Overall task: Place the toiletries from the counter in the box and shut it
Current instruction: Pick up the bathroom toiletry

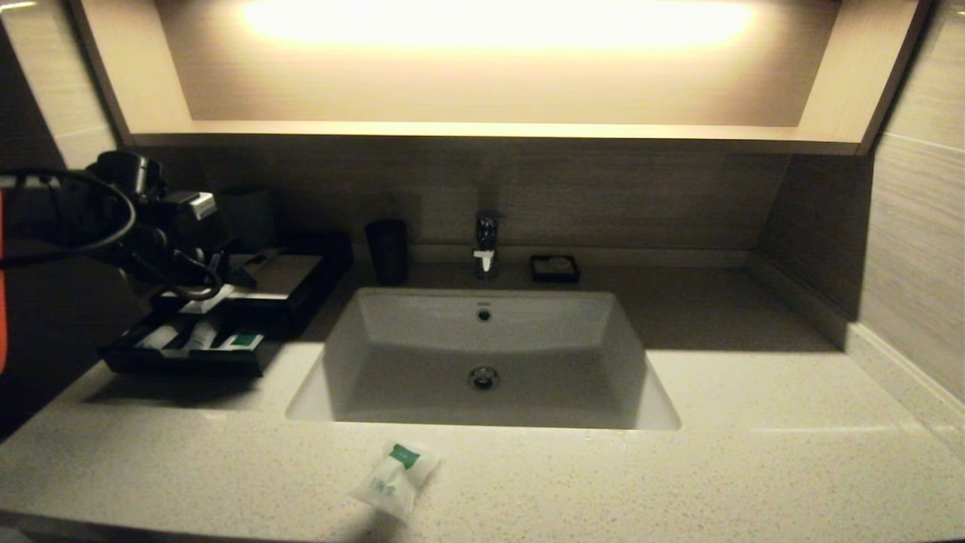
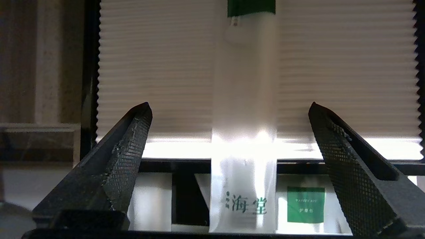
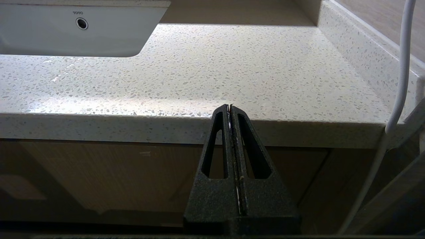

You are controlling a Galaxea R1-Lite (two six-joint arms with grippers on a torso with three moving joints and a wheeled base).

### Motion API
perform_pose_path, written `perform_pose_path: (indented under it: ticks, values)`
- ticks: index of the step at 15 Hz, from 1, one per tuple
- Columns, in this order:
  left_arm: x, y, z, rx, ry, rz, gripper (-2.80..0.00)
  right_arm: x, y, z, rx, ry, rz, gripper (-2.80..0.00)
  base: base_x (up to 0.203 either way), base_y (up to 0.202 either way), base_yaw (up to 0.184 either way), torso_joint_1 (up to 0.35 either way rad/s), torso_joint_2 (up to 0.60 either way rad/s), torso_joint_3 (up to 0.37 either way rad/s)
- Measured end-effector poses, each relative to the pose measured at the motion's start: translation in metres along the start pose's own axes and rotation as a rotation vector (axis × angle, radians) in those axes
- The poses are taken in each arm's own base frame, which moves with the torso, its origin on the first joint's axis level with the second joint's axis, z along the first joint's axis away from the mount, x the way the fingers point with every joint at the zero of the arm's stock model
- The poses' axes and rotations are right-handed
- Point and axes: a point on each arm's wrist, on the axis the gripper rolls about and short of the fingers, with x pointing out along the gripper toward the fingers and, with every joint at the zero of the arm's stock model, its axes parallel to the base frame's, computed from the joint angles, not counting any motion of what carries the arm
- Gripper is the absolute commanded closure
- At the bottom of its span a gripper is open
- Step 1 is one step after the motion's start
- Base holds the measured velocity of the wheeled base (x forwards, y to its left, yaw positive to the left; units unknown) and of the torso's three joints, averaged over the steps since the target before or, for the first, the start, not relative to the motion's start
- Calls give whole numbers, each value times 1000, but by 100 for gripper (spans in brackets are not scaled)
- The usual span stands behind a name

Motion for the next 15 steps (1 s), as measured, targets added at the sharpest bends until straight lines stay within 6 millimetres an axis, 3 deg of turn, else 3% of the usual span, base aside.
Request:
perform_pose_path:
  ticks: [15]
  values:
    - [-5,-1,2,-54,-19,-39,-280,0,0,0,0,0,0,0,0,0,0,0,0,0]
